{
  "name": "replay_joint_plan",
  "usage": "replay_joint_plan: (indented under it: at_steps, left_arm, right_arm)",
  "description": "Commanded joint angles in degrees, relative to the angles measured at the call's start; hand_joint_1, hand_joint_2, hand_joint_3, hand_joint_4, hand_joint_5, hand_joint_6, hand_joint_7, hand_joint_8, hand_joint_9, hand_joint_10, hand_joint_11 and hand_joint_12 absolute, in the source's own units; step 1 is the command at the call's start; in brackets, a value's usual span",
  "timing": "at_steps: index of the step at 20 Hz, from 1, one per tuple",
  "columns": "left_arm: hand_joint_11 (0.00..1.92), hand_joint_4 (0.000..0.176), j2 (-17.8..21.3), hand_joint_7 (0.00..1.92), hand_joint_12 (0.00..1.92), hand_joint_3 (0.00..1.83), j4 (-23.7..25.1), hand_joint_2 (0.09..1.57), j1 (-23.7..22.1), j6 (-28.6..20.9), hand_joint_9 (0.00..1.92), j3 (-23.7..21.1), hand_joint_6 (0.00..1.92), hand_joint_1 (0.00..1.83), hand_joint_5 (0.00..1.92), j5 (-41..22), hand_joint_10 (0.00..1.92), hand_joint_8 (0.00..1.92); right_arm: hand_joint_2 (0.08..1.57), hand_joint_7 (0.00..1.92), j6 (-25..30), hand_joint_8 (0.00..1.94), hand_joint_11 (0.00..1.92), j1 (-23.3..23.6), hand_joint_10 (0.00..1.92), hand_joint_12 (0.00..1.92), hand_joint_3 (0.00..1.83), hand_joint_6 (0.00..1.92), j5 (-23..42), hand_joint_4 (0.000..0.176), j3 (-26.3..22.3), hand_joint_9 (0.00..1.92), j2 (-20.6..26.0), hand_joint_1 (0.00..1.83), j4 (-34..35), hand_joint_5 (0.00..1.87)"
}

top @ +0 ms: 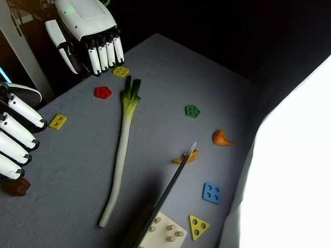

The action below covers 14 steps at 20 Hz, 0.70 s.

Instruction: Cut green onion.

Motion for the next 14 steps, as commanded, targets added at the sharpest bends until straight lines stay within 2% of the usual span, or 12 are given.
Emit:
replay_joint_plan:
  at_steps: [1, 3, 5, 7, 8, 11, 12, 13, 14]
  left_arm:
    - [0.0, 0.046, 0.1, 0.07, 0.44, 0.2, 4.59, 1.24, -0.4, 0.1, 0.06, 0.07, 0.07, 0.18, 0.02, 0.96, 0.09, 0.05]
    - [0.0, 0.047, 0.1, 0.08, 0.4, 0.03, 4.26, 1.34, -0.43, 0.1, 0.08, -0.1, 0.01, 0.12, 0.05, 1.09, 0.01, 0.0]
    - [0.0, 0.055, 0.08, 0.09, 0.38, 0.01, 3.61, 1.34, -0.39, 0.11, 0.07, -0.27, 0.0, 0.1, 0.04, 1.99, 0.0, 0.0]
    - [0.0, 0.05, 0.08, 0.1, 0.41, 0.01, 3.47, 1.34, -0.4, 0.08, 0.08, -0.27, 0.0, 0.09, 0.04, 2.52, 0.0, 0.0]
    - [0.0, 0.048, 0.09, 0.07, 0.36, 0.01, 3.47, 1.35, -0.43, -0.45, 0.08, -0.26, 0.0, 0.05, 0.03, 2.73, 0.0, 0.0]
    - [0.0, 0.051, 0.08, 0.07, 0.32, 0.0, 2.44, 1.35, -0.43, -3.47, 0.08, -0.69, 0.01, 0.09, 0.06, 4.21, 0.0, 0.0]
    - [0.0, 0.046, 0.05, 0.09, 0.26, 0.0, 1.74, 1.35, -0.39, -4.78, 0.08, -0.92, 0.0, 0.11, 0.05, 5.16, 0.0, 0.0]
    - [0.0, 0.05, 0.04, 0.09, 0.24, 0.0, 1.32, 1.35, -0.04, -7.2, 0.07, -1.22, 0.0, 0.12, 0.04, 6.67, 0.0, 0.0]
    - [0.0, 0.046, 0.04, 0.1, 0.32, 0.0, 1.27, 1.34, 0.44, -9.45, 0.08, -1.48, 0.0, 0.19, 0.04, 8.05, 0.0, 0.0]
  right_arm:
    - [1.11, 0.01, -0.22, 0.08, 0.0, 0.97, 0.08, 0.06, 0.26, 0.03, 7.32, 0.0, -0.14, 0.0, 0.44, 0.02, 0.39, 0.0]
    - [1.2, 0.03, -0.77, 0.0, 0.0, 0.71, 0.0, 0.0, 0.05, 0.0, 7.32, 0.0, -0.14, 0.0, 0.45, 0.0, 0.39, 0.0]
    - [1.2, 0.0, -1.18, 0.0, 0.0, 0.41, 0.0, 0.0, 0.04, 0.0, 7.32, 0.0, -0.14, 0.0, 0.46, 0.02, 0.39, 0.0]
    - [1.2, 0.0, -1.18, 0.0, 0.0, 0.33, 0.0, 0.0, 0.04, 0.0, 7.32, 0.0, -0.13, 0.0, 0.46, 0.04, 0.42, 0.0]
    - [1.2, 0.02, -1.18, 0.01, 0.0, 0.33, 0.0, 0.0, 0.03, 0.0, 7.32, 0.0, -0.13, 0.0, 0.45, 0.05, 0.81, 0.0]
    - [1.15, 0.02, -2.64, 0.0, 0.0, 0.97, 0.0, 0.0, 0.01, 0.0, 7.0, 0.001, -0.12, 0.0, 0.39, 0.13, 4.61, 0.0]
    - [1.1, 0.0, -4.13, 0.0, 0.0, 1.18, 0.0, 0.0, 0.0, 0.0, 6.87, 0.0, -0.06, 0.0, 0.29, 0.36, 6.39, 0.0]
    - [1.05, 0.0, -5.2, 0.0, 0.01, 1.47, 0.0, 0.0, 0.0, 0.0, 6.79, 0.0, 0.4, 0.0, -0.01, 0.49, 8.21, 0.0]
    - [1.01, 0.0, -5.21, 0.0, 0.0, 2.05, 0.0, 0.0, 0.0, 0.0, 5.79, 0.0, 1.25, 0.0, -0.48, 0.59, 9.33, 0.0]
